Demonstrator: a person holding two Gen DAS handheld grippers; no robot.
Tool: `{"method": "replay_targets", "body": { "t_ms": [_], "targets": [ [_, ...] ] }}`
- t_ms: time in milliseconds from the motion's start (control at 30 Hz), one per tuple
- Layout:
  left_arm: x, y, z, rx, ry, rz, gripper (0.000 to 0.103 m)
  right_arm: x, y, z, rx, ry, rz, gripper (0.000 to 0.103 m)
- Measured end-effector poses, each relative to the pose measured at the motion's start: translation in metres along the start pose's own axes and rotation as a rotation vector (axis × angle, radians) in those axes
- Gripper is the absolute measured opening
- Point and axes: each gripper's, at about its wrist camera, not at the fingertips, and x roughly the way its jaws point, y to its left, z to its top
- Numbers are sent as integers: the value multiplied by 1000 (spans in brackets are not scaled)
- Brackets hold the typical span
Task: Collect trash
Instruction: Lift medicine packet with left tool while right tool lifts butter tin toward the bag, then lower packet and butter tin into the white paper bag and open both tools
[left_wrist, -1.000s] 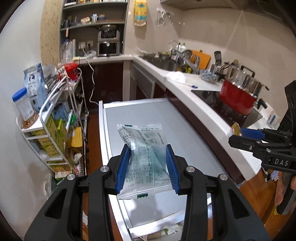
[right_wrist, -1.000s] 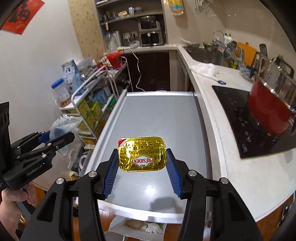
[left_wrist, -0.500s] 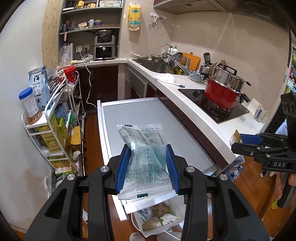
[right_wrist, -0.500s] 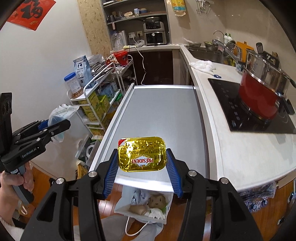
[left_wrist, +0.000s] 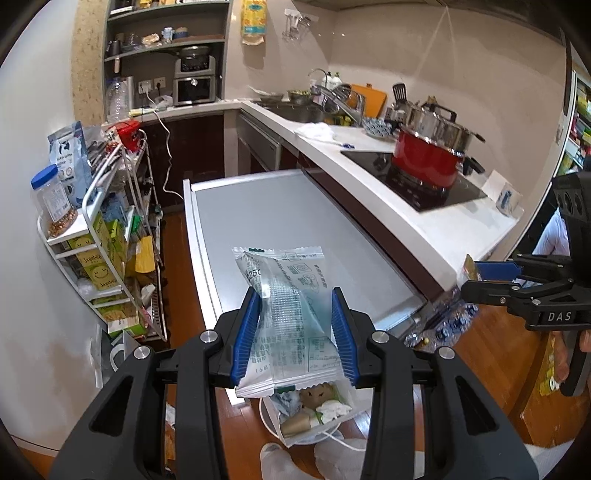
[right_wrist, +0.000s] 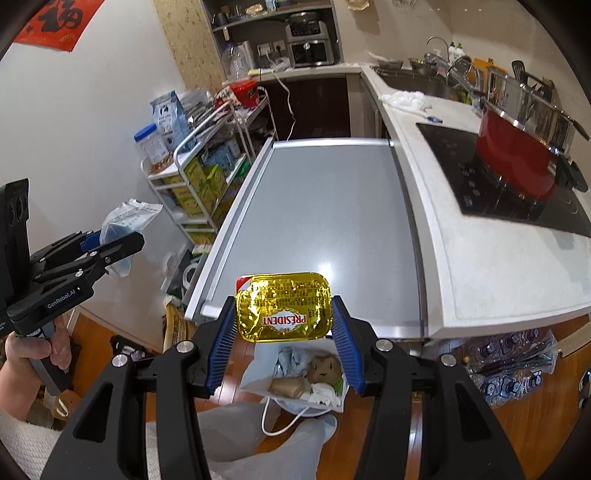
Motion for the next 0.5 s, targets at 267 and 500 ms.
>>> {"method": "replay_targets", "body": {
  "t_ms": [267, 500],
  "targets": [
    [18, -10, -24, 44, 84, -53, 40, 35, 0, -29, -25, 114, -11, 49],
    [50, -13, -55, 74, 218, -90, 40, 68, -3, -50, -17, 215, 8, 49]
  ]
}}
